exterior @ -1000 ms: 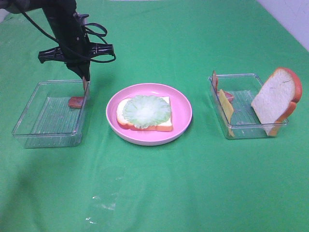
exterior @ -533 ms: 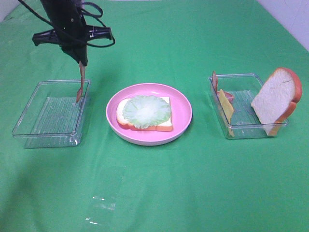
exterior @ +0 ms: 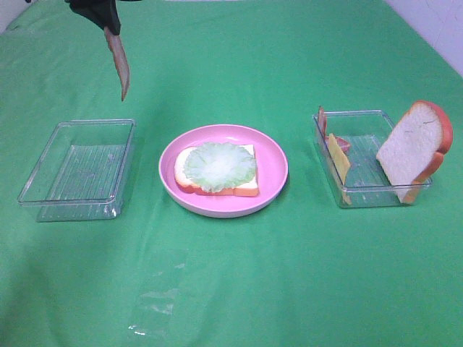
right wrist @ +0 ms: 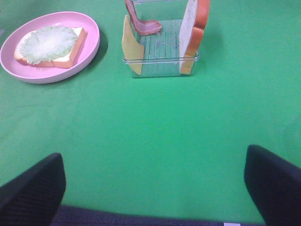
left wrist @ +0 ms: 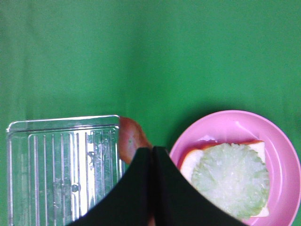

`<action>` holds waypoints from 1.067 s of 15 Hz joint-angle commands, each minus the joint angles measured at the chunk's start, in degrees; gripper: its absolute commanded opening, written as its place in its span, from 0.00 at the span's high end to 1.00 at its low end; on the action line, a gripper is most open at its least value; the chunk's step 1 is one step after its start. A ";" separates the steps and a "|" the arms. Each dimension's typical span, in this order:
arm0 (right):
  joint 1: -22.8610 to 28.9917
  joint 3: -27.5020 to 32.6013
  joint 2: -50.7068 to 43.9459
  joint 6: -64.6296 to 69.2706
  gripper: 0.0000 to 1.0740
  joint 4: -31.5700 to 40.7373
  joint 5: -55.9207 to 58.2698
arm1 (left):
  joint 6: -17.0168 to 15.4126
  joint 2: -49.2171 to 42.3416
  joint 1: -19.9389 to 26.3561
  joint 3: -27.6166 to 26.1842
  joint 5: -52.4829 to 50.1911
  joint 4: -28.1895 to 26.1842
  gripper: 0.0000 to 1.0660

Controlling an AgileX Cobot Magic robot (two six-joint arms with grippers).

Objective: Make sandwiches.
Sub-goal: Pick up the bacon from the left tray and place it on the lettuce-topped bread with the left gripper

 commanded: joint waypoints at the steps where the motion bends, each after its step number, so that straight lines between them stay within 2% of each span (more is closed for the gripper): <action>1: 0.06 0.17 -1.78 -0.11 0.08 0.23 -0.29 | 0.34 0.23 -0.17 -0.23 4.64 -4.07 1.00; 4: 0.06 0.17 -1.78 -0.11 0.08 0.23 -0.29 | 2.18 1.78 -0.52 -0.23 2.06 -11.75 1.00; 6: 0.06 0.17 -1.78 -0.11 0.08 0.29 -0.29 | 2.86 2.75 -1.38 -0.17 1.32 -14.44 1.00; 10: 0.06 0.17 -1.78 -0.11 0.08 0.29 -0.29 | 7.68 4.18 -5.67 -0.17 -3.84 -23.03 1.00; 12: 0.06 0.17 -1.78 -0.11 0.08 0.29 -0.29 | 9.00 4.87 -7.62 -0.17 -5.50 -24.92 1.00; 13: 0.06 0.17 -1.78 -0.11 0.08 0.29 -0.29 | 11.86 6.25 -9.97 -0.17 -6.70 -27.56 1.00; 14: 0.06 0.17 -1.78 -0.11 0.08 0.29 -0.29 | 13.64 7.10 -10.71 -0.17 -6.76 -29.56 1.00; 16: 0.06 0.17 -1.78 -0.11 0.08 0.29 -0.29 | 14.95 8.65 -11.06 -0.17 -6.70 -31.40 1.00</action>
